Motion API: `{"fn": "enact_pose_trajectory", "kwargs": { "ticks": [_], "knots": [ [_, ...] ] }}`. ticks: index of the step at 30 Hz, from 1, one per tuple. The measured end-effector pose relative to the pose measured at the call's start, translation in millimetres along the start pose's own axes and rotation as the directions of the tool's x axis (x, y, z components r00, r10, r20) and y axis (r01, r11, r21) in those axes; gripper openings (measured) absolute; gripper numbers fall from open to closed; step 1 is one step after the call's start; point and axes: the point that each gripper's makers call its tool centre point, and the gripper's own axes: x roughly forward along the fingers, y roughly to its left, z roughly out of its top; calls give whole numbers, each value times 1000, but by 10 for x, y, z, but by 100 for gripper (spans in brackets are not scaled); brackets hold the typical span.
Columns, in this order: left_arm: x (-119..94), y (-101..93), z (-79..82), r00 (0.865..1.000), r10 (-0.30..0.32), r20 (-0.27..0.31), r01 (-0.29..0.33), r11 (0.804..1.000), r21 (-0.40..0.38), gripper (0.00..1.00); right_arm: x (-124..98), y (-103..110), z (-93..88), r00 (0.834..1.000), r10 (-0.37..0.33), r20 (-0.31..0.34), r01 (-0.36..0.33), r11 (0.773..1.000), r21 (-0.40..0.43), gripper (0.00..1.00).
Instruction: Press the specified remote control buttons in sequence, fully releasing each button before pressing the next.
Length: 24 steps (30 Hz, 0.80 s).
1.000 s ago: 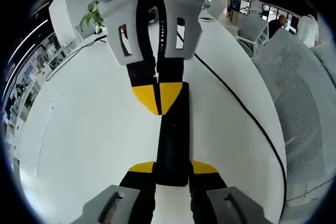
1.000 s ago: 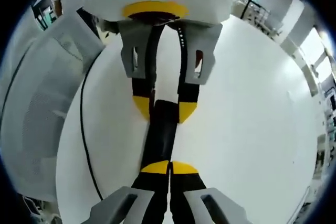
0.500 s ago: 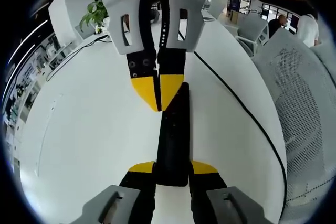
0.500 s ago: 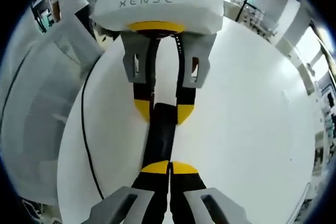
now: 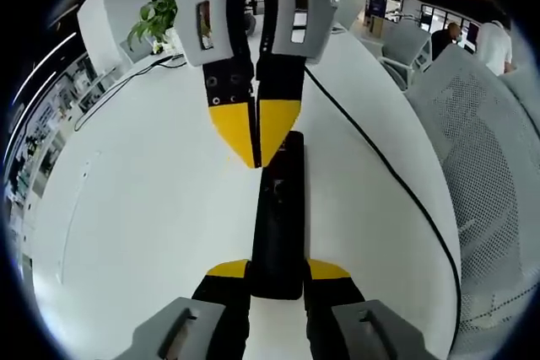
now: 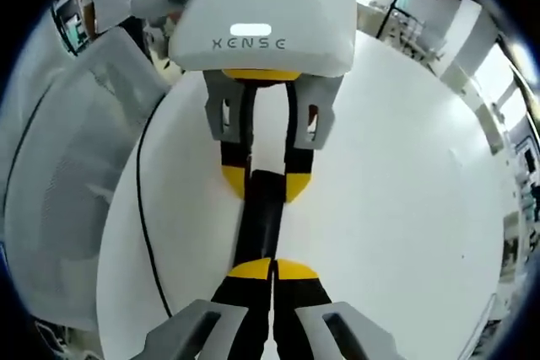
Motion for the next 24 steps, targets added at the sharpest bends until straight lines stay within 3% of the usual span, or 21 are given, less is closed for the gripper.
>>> {"fn": "enact_pose_trajectory", "kwargs": {
  "ticks": [24],
  "knots": [
    [-1,-4,6,1000,0,4,0,1000,-2,23,148,141,-32,999,33,-3,-33,999,10,0]
  ]
}}
